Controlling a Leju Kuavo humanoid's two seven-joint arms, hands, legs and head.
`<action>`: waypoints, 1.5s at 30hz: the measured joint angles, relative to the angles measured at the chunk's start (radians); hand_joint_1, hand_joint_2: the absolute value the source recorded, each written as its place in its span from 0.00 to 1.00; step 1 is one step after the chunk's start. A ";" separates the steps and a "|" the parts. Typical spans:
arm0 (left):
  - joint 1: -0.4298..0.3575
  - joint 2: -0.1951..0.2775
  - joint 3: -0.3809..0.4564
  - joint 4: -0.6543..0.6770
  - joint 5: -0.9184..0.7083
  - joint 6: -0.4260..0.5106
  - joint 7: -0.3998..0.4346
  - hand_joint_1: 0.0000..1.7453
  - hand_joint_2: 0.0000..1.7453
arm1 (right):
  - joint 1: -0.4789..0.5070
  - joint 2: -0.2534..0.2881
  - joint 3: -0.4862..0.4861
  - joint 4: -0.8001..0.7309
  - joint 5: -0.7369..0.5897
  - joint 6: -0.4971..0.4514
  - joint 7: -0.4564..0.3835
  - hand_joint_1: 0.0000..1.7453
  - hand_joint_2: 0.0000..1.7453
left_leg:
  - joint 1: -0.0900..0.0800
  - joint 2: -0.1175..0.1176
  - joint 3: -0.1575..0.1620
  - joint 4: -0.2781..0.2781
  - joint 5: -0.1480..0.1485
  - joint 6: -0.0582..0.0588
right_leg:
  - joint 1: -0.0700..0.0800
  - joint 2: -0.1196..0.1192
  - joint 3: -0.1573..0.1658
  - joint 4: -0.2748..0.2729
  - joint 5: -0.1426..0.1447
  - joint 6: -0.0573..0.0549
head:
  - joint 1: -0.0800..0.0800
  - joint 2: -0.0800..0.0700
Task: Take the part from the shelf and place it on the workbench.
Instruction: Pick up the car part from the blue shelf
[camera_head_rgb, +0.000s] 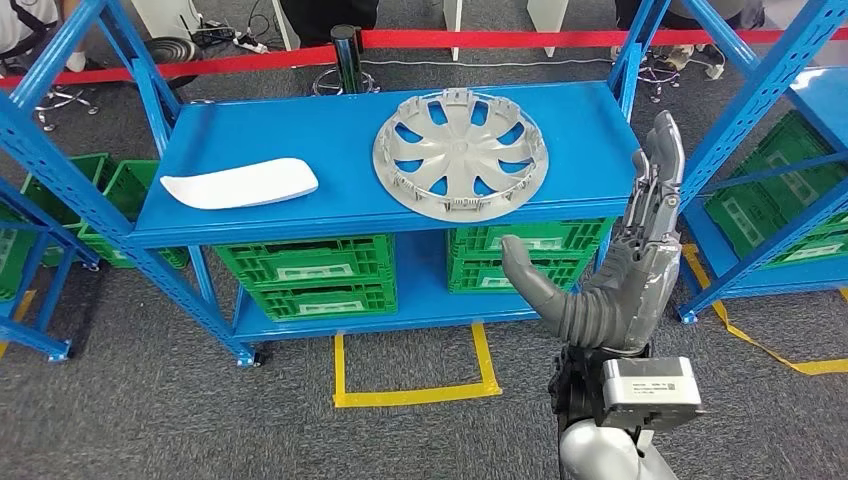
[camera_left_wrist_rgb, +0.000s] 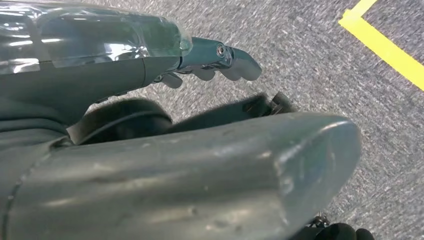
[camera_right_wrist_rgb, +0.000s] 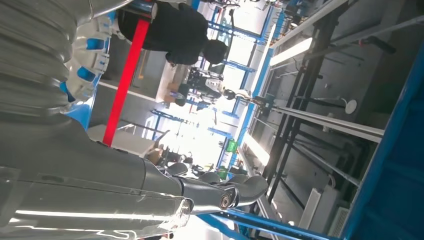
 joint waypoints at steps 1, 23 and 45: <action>0.000 0.000 -0.001 0.001 -0.002 0.000 0.001 0.00 0.00 | 0.000 0.000 0.001 0.002 -0.001 0.000 0.000 0.00 1.00 | 0.001 0.001 0.006 -0.047 0.052 -0.001 | -0.002 0.001 0.015 0.001 -0.011 0.004 | -0.002 0.000; -0.002 -0.012 -0.019 0.002 -0.001 0.008 0.006 0.00 0.00 | -0.015 -0.022 0.017 0.039 -0.030 0.000 0.052 0.00 1.00 | -0.020 0.006 0.152 -0.229 0.052 0.059 | 0.035 0.006 -0.092 0.053 0.040 0.004 | 0.030 0.000; -0.025 -0.019 -0.046 0.002 -0.054 -0.057 0.033 0.00 0.00 | -0.256 -0.221 0.066 0.598 0.222 0.229 0.365 0.00 1.00 | -0.024 0.001 0.157 -0.238 0.057 0.054 | 0.030 -0.003 -0.085 0.047 0.038 0.013 | 0.022 0.000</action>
